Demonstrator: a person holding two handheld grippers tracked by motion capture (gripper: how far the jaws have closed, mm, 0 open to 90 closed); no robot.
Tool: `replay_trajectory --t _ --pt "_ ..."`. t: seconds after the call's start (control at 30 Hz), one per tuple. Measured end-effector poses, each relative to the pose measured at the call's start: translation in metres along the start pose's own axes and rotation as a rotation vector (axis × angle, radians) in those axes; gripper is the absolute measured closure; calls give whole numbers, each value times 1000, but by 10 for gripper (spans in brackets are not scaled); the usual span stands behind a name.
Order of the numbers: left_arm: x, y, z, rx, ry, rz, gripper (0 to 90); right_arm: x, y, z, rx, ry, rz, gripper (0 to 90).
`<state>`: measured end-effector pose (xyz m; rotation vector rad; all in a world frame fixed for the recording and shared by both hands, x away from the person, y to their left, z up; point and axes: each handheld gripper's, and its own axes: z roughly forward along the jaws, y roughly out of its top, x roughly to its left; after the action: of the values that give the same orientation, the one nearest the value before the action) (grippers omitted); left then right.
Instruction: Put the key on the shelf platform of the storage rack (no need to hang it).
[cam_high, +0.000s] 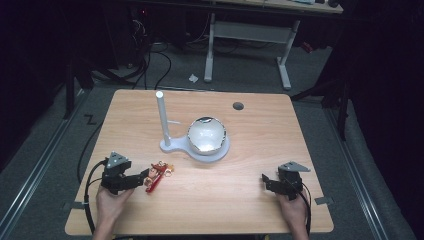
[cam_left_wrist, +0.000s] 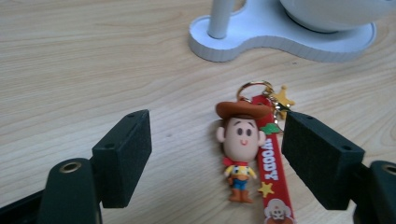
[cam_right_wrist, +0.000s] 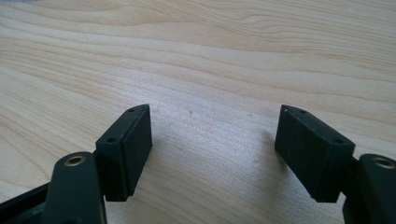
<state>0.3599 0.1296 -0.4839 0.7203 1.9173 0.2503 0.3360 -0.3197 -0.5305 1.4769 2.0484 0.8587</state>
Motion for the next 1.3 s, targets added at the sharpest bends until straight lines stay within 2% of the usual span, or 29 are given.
replay_trajectory --t 0.03,0.1,0.17,0.27,0.47,0.53,0.57,0.6,0.67,0.77,0.8,0.87,0.9,0.93,1.03,1.07,1.1,1.13,1.3 --pt "-2 -7 1 11 5 18 249 0 0 0 0 0 -2 277" --pt "-3 -10 1 23 4 25 245 0 0 0 0 0 -2 277" --pt "-4 -20 3 26 7 57 239 0 0 0 0 0 -2 277" --pt "-5 -26 5 36 13 60 237 0 0 0 0 0 -3 277" --pt "-4 -41 13 36 25 107 238 0 0 0 0 1 -4 277" --pt "-5 -43 14 36 36 92 238 0 0 0 0 1 -4 277" --pt "-3 -43 16 34 32 115 238 0 0 0 0 0 -4 277" --pt "-2 -46 18 36 41 122 238 0 0 0 0 0 -4 277" --pt "-2 -47 19 37 50 116 238 0 0 0 0 1 -4 277" --pt "1 -50 23 25 64 131 240 0 0 0 0 1 -4 277" --pt "2 -51 25 21 74 111 241 0 0 0 0 1 -4 277" --pt "3 -51 26 22 70 117 250 0 0 0 0 1 -4 276" --pt "2 -52 26 22 77 107 253 0 0 0 -1 1 -4 276" --pt "4 -52 27 24 71 132 257 0 0 0 0 1 -4 276" --pt "4 -53 28 22 74 133 280 0 0 0 0 1 -4 277" --pt "6 -53 29 16 66 153 285 0 0 0 0 1 -4 277" --pt "6 -53 30 11 70 148 285 0 0 0 0 1 -4 277" --pt "6 -53 30 14 81 120 301 0 0 0 0 1 -4 276" --pt "7 -56 30 9 69 138 339 0 0 0 0 1 -4 277"
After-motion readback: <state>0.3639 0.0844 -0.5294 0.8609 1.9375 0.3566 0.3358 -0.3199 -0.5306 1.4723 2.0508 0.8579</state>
